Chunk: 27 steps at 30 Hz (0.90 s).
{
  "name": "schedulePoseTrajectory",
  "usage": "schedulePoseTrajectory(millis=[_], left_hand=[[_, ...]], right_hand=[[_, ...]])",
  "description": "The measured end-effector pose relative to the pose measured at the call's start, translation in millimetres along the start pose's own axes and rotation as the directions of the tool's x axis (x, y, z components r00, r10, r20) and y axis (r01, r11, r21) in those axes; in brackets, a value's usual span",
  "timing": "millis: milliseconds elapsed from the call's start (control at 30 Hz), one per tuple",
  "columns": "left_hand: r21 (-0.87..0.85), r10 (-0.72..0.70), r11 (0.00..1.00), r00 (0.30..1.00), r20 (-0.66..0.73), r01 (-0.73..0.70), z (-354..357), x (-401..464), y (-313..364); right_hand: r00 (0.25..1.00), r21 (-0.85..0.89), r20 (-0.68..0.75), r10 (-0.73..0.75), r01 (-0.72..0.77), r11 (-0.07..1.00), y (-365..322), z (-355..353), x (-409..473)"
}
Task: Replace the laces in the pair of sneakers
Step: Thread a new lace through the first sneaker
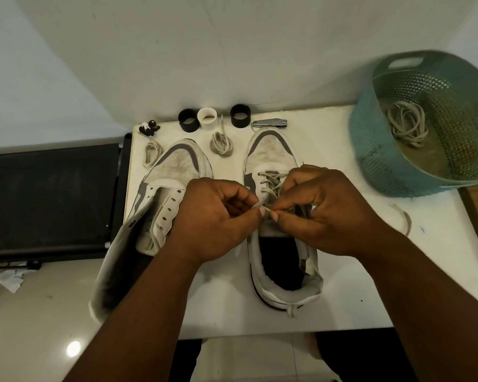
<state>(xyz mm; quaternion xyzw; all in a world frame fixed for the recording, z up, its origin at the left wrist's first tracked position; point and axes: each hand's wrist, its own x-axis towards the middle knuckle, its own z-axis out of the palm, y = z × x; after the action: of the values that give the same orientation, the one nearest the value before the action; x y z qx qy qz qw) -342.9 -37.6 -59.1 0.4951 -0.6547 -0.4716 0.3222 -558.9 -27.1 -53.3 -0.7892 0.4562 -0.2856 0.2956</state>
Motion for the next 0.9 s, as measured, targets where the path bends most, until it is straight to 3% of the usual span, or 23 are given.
schedulePoseTrajectory(millis=[233,367,433,500,567,633,667,700,733,767,800,833,867,900], left_hand=[[-0.111,0.002,0.994,0.999,0.043,0.003,-3.9,1.6,0.1],[-0.183,-0.132,0.973,0.988,0.075,0.144,-2.9,5.4,-0.3],[-0.120,-0.062,0.991,0.997,0.044,0.067,-1.8,6.5,1.3],[-0.178,0.007,0.984,0.999,-0.043,-0.014,1.2,7.4,3.3],[-0.476,-0.060,0.880,0.990,-0.128,-0.008,3.5,7.2,8.3],[-0.757,-0.145,0.653,0.980,-0.135,-0.007,-0.2,8.9,18.3],[-0.808,-0.173,0.589,0.974,-0.145,-0.016,-3.9,9.2,22.5],[-0.807,-0.177,0.590,0.970,-0.166,-0.031,-8.9,9.6,23.3],[-0.728,-0.144,0.683,0.968,-0.207,-0.054,-14.8,10.2,22.6],[-0.534,-0.060,0.842,0.968,-0.245,-0.083,-20.4,10.7,21.4],[-0.230,0.055,0.967,0.975,-0.217,-0.106,-23.5,11.6,20.4],[0.099,0.132,0.988,0.986,-0.102,-0.122,-24.1,11.4,18.4],[0.363,0.127,0.923,0.991,0.030,-0.129,-22.9,9.2,15.4],[0.479,0.083,0.868,0.989,0.122,-0.132,-22.2,7.3,14.5]], right_hand=[[0.999,-0.067,-0.031,0.018,-0.020,0.998,0.8,7.4,0.8],[0.993,-0.027,-0.085,0.084,-0.087,0.996,1.9,13.0,-0.2],[0.989,-0.044,-0.105,0.104,-0.109,0.993,2.8,14.5,-0.2],[0.977,-0.053,-0.162,0.139,-0.149,0.987,3.5,11.2,-0.4],[0.960,-0.050,-0.191,0.203,-0.216,0.975,6.2,4.1,-2.3],[0.950,-0.053,-0.154,0.272,-0.282,0.958,10.5,-2.9,-5.6],[0.944,-0.048,-0.132,0.301,-0.310,0.950,12.5,-4.5,-7.0],[0.940,-0.039,-0.118,0.320,-0.327,0.944,13.6,-4.8,-7.7],[0.938,-0.031,-0.117,0.326,-0.332,0.943,14.5,-4.7,-8.2],[0.939,-0.025,-0.124,0.321,-0.326,0.945,14.9,-4.1,-8.2],[0.941,-0.025,-0.134,0.310,-0.316,0.948,14.9,-3.6,-8.0],[0.942,-0.029,-0.145,0.301,-0.308,0.951,14.5,-3.3,-7.4],[0.943,-0.038,-0.154,0.297,-0.305,0.951,14.5,-3.0,-7.0],[0.942,-0.048,-0.159,0.297,-0.308,0.950,14.4,-3.0,-6.6]])
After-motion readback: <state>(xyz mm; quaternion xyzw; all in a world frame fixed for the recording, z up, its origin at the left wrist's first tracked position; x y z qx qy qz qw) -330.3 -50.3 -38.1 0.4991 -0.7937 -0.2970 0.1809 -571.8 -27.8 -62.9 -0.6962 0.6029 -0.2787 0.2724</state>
